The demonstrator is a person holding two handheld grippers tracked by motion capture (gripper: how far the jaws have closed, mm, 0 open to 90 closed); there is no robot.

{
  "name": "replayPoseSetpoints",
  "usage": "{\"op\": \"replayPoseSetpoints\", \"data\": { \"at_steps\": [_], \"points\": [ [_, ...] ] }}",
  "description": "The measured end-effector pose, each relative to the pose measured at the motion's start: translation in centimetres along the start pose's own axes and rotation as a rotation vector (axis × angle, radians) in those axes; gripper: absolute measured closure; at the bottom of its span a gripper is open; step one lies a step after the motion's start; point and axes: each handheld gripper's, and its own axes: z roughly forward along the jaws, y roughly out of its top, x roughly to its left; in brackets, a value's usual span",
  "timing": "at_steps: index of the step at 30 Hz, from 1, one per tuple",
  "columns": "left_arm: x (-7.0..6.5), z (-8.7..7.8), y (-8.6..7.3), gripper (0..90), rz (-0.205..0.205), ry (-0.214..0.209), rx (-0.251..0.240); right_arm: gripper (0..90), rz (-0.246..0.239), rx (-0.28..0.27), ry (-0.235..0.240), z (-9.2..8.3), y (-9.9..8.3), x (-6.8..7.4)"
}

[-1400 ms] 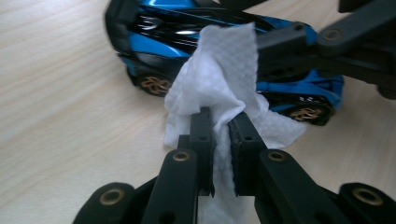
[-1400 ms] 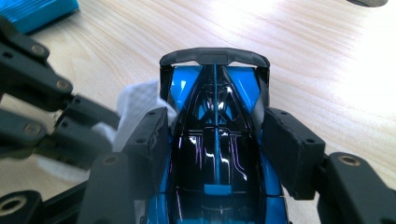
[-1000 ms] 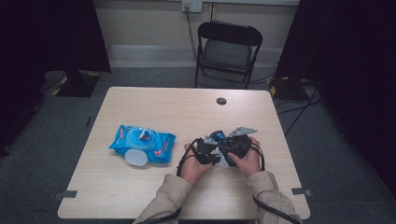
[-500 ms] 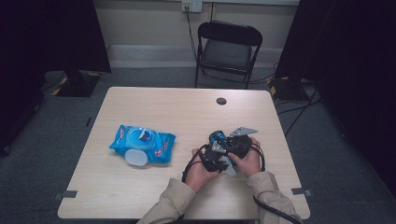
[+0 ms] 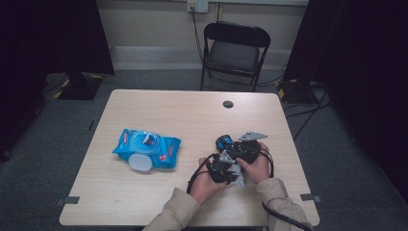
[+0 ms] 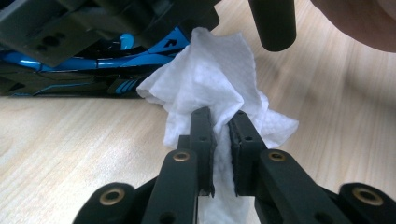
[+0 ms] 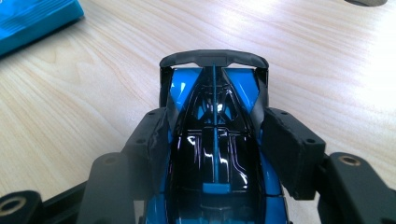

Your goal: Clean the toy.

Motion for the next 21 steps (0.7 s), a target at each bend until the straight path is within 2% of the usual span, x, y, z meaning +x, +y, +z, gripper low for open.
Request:
{"op": "replayPoseSetpoints", "data": {
  "at_steps": [2,7,12,18,21],
  "points": [
    [0.2,-0.2,-0.1,81.6,-0.007,-0.001,-0.002,41.1,-0.012,-0.005,0.003,0.0,-0.1,0.0],
    [0.8,-0.6,-0.5,81.6,-0.02,0.006,0.0,39.9,-0.004,-0.013,0.018,-0.1,-0.3,-0.2],
    [0.9,-0.7,-0.6,81.1,-0.031,0.004,0.001,28.1,-0.001,-0.008,0.029,-0.4,-0.2,-0.1],
    [0.9,-0.8,-0.4,80.9,-0.009,0.012,0.001,27.1,0.01,-0.008,0.044,-1.6,-0.8,-0.4],
    [0.9,-0.8,-0.2,80.7,-0.006,0.012,0.004,26.4,0.006,-0.007,0.034,-2.4,-1.2,-0.7]
  ]
}}
